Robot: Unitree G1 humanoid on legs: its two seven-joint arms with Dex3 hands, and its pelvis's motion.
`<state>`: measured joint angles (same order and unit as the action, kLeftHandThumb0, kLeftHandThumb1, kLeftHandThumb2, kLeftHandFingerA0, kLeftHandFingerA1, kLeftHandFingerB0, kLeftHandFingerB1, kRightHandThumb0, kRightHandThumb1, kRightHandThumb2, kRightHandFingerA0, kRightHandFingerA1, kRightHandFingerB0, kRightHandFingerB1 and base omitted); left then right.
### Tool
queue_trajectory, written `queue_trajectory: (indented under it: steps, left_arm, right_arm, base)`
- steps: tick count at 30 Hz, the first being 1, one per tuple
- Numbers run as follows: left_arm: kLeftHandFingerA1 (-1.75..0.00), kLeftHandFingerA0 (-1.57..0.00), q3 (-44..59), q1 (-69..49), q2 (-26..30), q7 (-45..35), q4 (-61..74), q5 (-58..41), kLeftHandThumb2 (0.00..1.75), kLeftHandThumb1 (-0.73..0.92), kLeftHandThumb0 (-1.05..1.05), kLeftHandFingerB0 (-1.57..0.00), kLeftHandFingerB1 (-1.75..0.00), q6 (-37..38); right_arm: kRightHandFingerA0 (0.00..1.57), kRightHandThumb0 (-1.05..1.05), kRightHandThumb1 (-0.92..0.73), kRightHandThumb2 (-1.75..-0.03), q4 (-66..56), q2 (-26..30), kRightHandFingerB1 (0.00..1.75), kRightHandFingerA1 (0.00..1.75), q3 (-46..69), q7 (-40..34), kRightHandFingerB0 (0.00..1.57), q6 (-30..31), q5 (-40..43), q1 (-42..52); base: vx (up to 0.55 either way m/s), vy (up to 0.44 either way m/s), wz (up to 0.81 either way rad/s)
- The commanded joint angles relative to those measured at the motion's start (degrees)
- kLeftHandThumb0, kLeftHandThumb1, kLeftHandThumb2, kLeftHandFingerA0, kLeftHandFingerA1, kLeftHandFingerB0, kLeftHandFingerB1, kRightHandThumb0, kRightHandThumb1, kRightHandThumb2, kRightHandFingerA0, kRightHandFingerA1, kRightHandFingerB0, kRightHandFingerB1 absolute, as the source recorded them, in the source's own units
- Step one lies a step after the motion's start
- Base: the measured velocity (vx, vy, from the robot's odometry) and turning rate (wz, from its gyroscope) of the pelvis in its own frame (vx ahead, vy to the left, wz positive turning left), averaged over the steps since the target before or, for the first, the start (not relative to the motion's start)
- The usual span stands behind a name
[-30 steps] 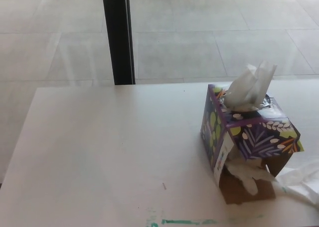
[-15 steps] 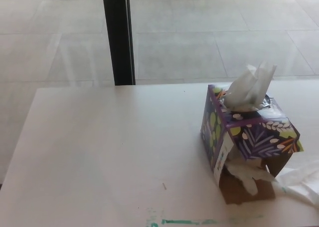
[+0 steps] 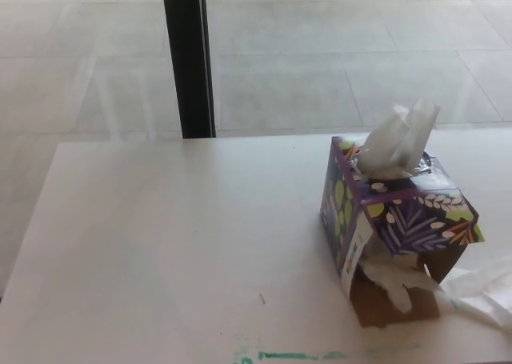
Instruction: The robot uses its right hand to pull out a tissue from the tissue box kept in the middle of the desk and put it on the right side
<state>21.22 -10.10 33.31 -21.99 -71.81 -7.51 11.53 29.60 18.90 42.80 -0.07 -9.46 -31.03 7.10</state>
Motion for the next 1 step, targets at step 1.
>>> queue_trajectory:
  steps: [1]
  left_arm:
    - [-1.19, -0.72, 0.66, 0.91, 0.58, 2.03, -0.42, -0.81, 0.88, 0.92, -1.05, -0.53, -1.00, -2.63]
  right_arm:
    - [0.77, -0.58, -0.61, -0.64, 6.35, -10.78, 0.96, 1.17, 15.86, -15.03, 0.55, 2.27, 24.10, 0.56]
  base:
    - [0.00, 0.000, 0.00]
